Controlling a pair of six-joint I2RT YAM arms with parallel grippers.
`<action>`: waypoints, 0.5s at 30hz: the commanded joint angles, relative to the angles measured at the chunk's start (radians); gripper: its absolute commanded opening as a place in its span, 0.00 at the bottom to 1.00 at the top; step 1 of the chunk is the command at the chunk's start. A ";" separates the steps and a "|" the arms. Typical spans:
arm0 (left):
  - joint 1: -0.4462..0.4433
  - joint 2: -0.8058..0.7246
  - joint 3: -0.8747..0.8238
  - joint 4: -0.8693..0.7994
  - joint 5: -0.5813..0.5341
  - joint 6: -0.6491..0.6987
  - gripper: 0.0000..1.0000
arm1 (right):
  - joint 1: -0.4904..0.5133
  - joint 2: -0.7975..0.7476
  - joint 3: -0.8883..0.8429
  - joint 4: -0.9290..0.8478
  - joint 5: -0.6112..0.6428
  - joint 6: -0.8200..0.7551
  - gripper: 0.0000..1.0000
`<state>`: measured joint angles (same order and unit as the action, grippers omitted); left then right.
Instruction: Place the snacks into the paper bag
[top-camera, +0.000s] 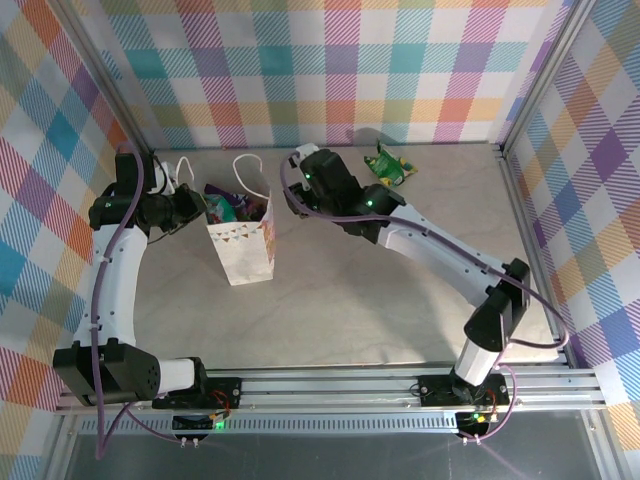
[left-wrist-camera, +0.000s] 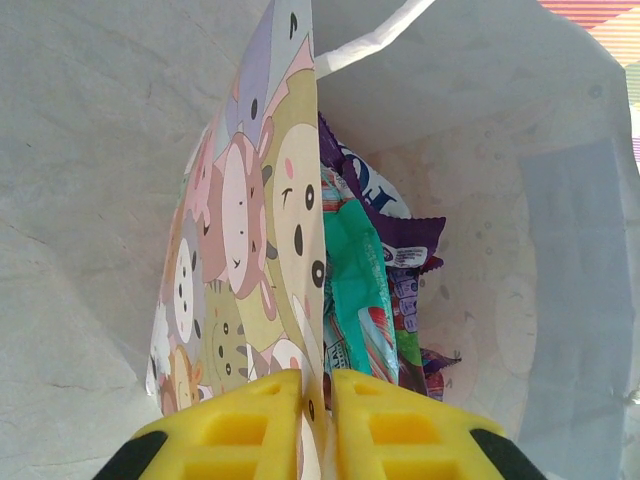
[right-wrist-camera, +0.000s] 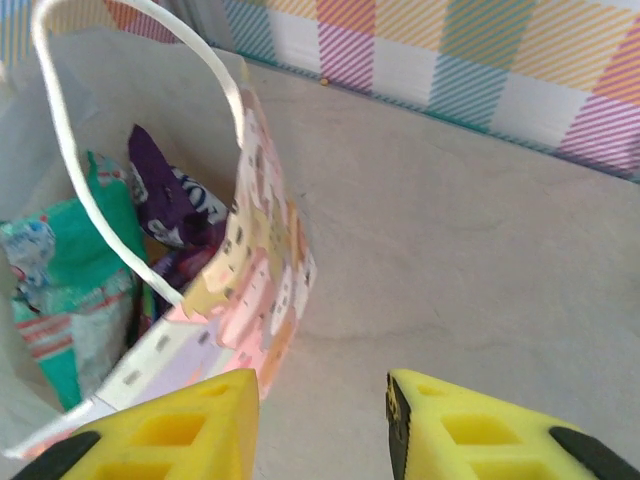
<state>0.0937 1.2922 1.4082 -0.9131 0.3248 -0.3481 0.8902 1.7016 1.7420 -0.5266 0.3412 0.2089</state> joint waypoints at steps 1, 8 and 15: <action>-0.002 -0.011 -0.013 0.005 0.024 -0.010 0.16 | -0.033 -0.074 -0.058 0.041 0.035 0.059 0.40; -0.002 -0.003 -0.007 0.005 0.023 -0.016 0.17 | -0.115 -0.164 -0.186 0.048 0.046 0.131 0.40; -0.002 0.012 0.002 -0.001 0.020 -0.015 0.17 | -0.216 -0.225 -0.281 0.037 0.050 0.244 0.41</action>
<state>0.0937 1.2961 1.4082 -0.9134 0.3298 -0.3519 0.7029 1.5162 1.4891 -0.5091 0.3782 0.3729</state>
